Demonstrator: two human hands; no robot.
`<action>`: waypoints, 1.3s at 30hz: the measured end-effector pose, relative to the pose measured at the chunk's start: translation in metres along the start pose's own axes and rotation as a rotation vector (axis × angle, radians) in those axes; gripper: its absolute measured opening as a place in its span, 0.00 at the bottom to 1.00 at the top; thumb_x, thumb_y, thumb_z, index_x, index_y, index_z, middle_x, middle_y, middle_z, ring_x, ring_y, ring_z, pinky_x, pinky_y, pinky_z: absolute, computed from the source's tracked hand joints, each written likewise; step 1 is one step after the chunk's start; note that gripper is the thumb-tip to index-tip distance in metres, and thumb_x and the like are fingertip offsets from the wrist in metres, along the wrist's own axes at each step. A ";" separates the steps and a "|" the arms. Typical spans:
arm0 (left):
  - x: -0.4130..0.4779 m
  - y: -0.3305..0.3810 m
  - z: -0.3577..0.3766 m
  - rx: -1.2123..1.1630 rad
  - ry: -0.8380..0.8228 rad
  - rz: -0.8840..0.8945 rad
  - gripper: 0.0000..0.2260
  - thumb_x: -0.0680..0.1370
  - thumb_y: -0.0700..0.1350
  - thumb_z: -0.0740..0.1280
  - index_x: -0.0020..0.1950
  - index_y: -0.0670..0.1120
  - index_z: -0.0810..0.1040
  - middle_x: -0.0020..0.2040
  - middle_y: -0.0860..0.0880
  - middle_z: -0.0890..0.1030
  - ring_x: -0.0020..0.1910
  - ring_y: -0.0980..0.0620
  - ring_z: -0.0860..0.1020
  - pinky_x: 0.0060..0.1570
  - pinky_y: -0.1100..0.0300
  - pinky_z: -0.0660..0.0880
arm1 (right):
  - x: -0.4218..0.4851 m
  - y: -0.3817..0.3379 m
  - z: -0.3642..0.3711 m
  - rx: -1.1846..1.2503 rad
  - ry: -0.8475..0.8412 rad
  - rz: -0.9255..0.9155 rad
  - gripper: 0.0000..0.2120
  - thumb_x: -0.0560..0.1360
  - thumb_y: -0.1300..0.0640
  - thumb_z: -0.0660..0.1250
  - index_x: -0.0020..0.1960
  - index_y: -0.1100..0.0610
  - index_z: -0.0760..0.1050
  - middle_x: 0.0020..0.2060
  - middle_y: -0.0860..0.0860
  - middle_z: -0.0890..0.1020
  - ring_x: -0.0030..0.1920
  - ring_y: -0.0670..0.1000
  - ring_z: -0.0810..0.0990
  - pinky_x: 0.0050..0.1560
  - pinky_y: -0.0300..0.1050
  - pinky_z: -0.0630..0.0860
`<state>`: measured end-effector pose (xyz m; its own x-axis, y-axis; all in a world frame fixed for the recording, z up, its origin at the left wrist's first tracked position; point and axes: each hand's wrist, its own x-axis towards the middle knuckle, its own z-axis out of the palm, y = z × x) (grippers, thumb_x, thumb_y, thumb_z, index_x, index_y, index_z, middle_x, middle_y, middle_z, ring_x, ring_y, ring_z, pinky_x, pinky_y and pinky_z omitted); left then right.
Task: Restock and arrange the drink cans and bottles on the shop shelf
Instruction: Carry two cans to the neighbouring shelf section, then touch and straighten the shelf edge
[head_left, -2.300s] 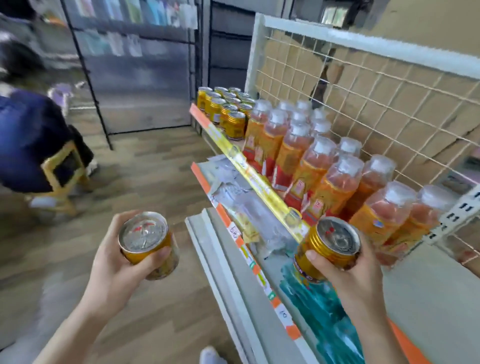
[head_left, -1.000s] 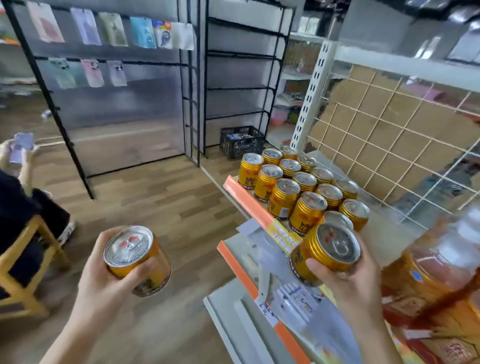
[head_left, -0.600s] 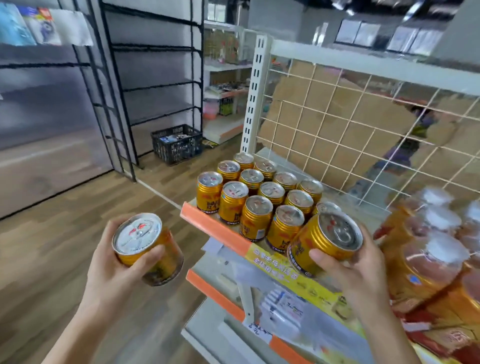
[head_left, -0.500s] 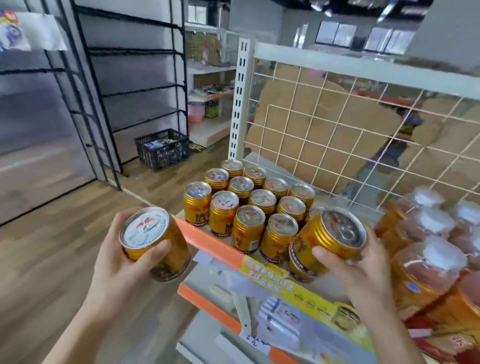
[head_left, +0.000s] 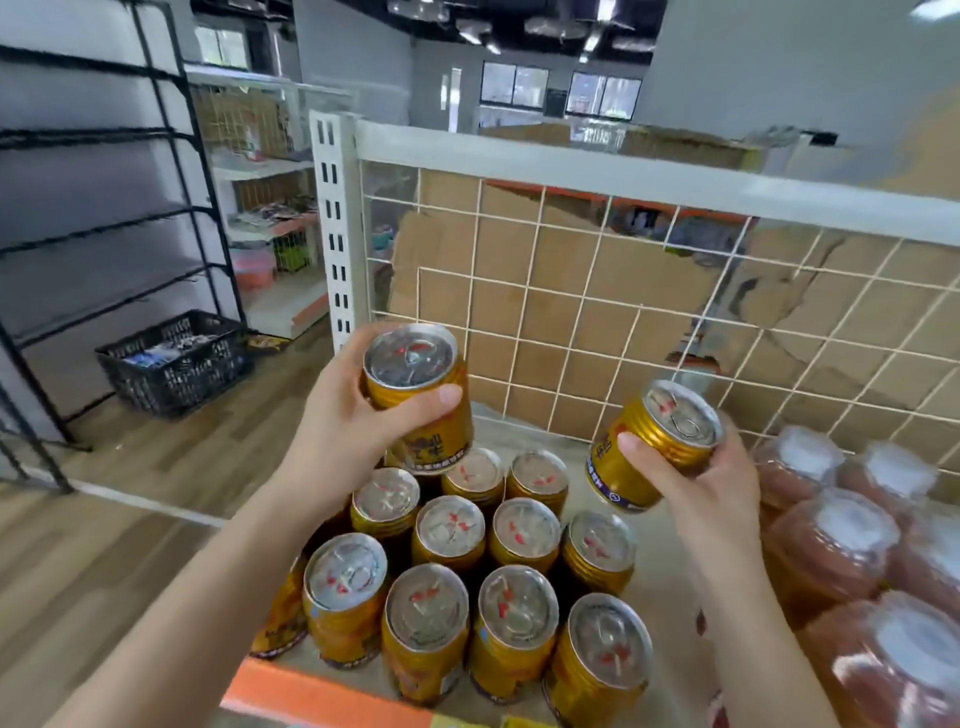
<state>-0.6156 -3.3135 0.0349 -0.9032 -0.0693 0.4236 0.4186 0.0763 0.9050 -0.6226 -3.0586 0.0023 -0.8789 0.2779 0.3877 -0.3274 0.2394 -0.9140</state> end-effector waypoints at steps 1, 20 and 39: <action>0.013 -0.006 0.008 -0.002 -0.023 -0.004 0.28 0.58 0.56 0.74 0.55 0.52 0.74 0.50 0.54 0.82 0.50 0.58 0.80 0.46 0.67 0.75 | 0.006 0.005 0.002 -0.039 0.017 0.018 0.23 0.62 0.54 0.80 0.51 0.45 0.73 0.46 0.42 0.80 0.47 0.39 0.78 0.50 0.39 0.71; 0.115 -0.129 0.052 0.516 -0.649 -0.320 0.25 0.64 0.44 0.77 0.58 0.50 0.73 0.52 0.50 0.76 0.52 0.51 0.74 0.45 0.61 0.69 | 0.036 0.070 0.027 -0.510 -0.285 0.491 0.28 0.64 0.60 0.77 0.58 0.50 0.68 0.52 0.47 0.75 0.55 0.48 0.74 0.49 0.40 0.69; 0.090 -0.110 0.036 0.890 -0.908 -0.040 0.27 0.78 0.57 0.61 0.74 0.50 0.60 0.72 0.48 0.65 0.69 0.48 0.65 0.68 0.53 0.62 | -0.030 0.018 0.020 -0.708 -0.018 0.371 0.25 0.74 0.44 0.65 0.69 0.47 0.65 0.66 0.46 0.72 0.64 0.48 0.71 0.60 0.43 0.69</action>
<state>-0.7466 -3.2927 -0.0279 -0.8011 0.5898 -0.1018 0.5001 0.7530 0.4275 -0.6094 -3.0813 -0.0276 -0.8949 0.4414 0.0660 0.2797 0.6698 -0.6878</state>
